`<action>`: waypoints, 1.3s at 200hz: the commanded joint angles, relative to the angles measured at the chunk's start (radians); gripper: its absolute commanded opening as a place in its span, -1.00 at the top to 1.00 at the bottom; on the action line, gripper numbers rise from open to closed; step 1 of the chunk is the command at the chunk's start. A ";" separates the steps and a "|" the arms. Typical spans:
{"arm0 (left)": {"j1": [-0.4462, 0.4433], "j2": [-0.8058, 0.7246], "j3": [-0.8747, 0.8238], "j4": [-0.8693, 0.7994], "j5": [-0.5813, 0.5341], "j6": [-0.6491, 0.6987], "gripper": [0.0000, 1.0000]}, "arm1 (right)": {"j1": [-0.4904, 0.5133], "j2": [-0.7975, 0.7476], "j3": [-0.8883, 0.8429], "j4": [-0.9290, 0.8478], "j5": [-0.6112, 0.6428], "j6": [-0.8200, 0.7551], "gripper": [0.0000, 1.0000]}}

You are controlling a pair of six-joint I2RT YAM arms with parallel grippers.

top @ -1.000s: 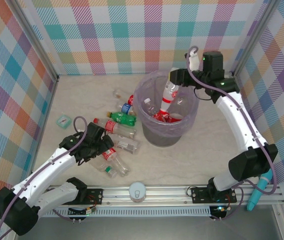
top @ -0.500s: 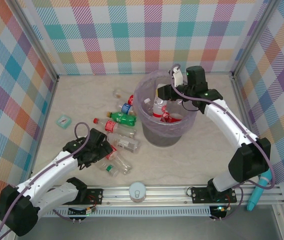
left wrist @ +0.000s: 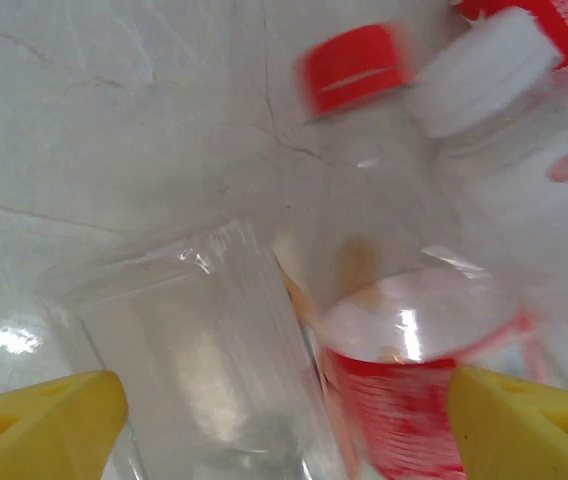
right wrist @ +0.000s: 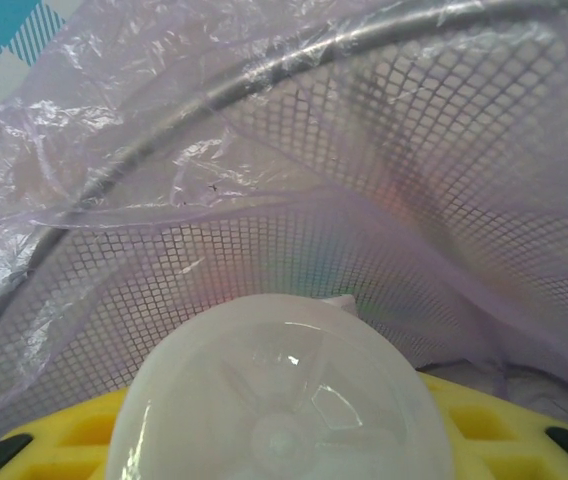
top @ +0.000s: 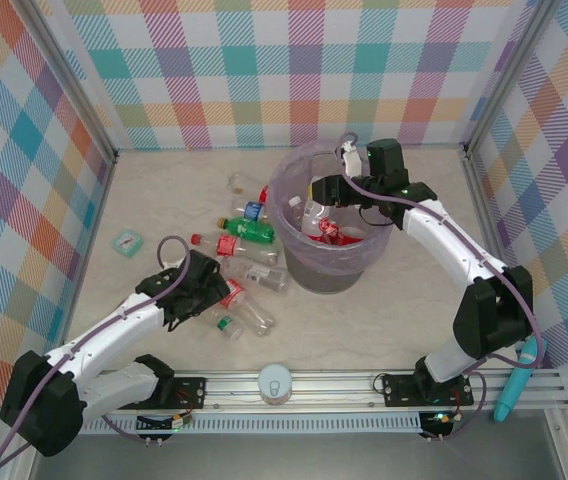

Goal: Put the plastic bottles in the bin

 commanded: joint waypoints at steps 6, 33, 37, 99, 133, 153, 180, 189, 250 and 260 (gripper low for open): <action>0.009 0.056 -0.085 0.035 0.075 -0.022 -0.66 | 0.038 -0.004 -0.049 -0.022 0.079 -0.020 0.06; 0.009 0.062 -0.090 0.056 0.073 -0.022 -0.65 | 0.073 -0.005 -0.071 -0.040 0.147 -0.041 0.06; 0.009 0.064 -0.088 0.059 0.074 -0.022 -0.65 | 0.073 -0.004 -0.073 -0.040 0.153 -0.039 0.06; 0.009 0.067 -0.081 0.063 0.073 -0.012 -0.64 | 0.075 -0.026 -0.044 -0.083 0.166 -0.055 -0.22; 0.009 0.063 -0.080 0.061 0.064 -0.012 -0.54 | 0.075 -0.077 0.025 -0.147 0.164 -0.077 -0.40; 0.009 0.062 -0.081 0.061 0.060 -0.012 -0.48 | 0.073 -0.116 0.040 -0.174 0.186 -0.088 -0.46; 0.009 0.063 -0.077 0.058 0.054 -0.005 -0.40 | 0.067 -0.173 0.034 -0.195 0.212 -0.091 -0.52; 0.009 0.063 -0.072 0.053 0.051 -0.001 -0.37 | 0.064 -0.190 0.032 -0.198 0.216 -0.092 -0.54; 0.009 0.043 -0.024 0.002 0.020 0.030 -0.23 | 0.047 -0.310 -0.009 -0.188 0.224 -0.067 -0.57; 0.009 0.034 -0.015 -0.010 0.016 0.033 -0.20 | 0.043 -0.321 -0.018 -0.188 0.224 -0.062 -0.57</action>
